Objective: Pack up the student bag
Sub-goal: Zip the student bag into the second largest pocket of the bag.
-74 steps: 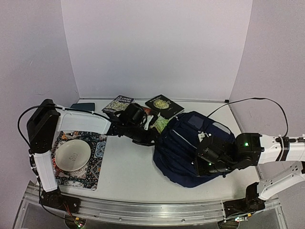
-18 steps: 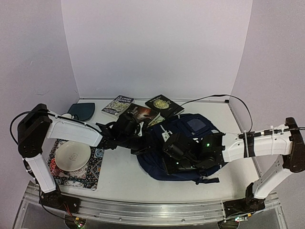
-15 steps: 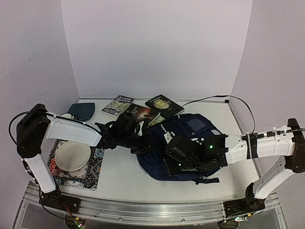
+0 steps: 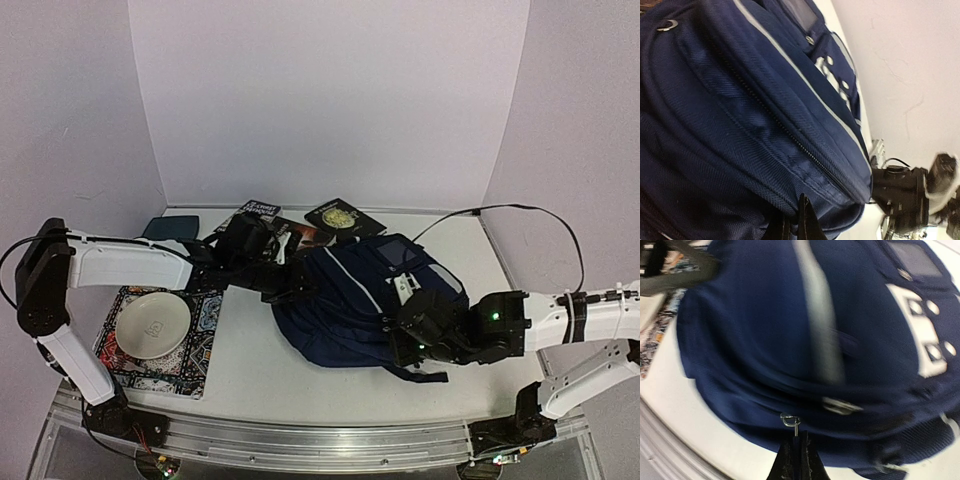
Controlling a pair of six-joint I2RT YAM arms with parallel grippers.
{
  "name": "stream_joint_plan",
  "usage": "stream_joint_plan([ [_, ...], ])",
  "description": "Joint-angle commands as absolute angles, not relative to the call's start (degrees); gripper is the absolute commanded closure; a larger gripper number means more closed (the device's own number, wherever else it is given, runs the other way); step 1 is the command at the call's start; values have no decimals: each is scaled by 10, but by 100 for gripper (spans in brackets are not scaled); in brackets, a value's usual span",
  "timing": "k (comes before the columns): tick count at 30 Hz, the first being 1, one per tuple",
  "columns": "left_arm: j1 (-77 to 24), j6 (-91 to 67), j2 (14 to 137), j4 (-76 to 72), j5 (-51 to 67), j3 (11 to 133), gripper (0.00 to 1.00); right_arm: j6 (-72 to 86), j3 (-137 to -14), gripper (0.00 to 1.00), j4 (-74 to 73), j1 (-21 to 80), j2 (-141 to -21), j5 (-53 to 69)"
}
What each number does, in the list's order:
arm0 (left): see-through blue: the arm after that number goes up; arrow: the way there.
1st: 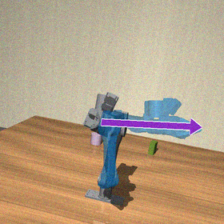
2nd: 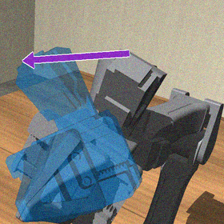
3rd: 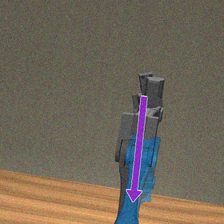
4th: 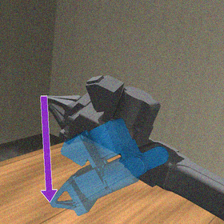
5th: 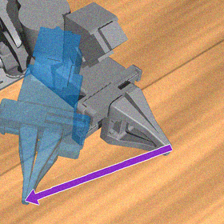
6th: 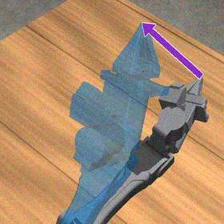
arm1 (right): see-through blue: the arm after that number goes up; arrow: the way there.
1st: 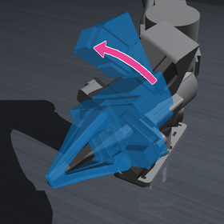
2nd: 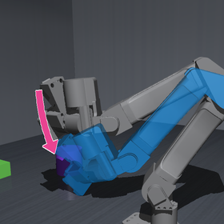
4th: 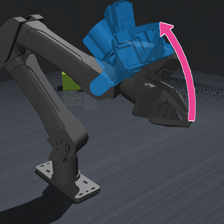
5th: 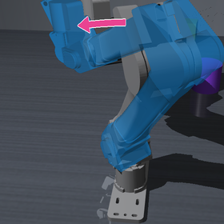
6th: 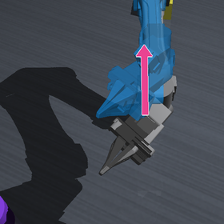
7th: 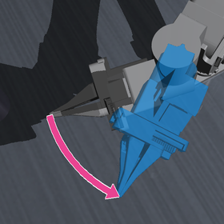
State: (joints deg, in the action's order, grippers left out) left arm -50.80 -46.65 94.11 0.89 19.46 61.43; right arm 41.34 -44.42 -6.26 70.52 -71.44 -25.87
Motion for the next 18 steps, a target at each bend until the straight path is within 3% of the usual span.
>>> stream_joint_plan([
  [1, -451, -401, 877, 77, 145, 648, 100, 427, -387, 100, -236, 627, -674, -346],
  [12, -446, -405, 906, 63, 198, 648, 100, 380, -383, 99, -209, 574, -656, -277],
  [18, -446, -448, 912, -18, 197, 632, 100, 355, -395, 80, -181, 573, -666, -231],
])
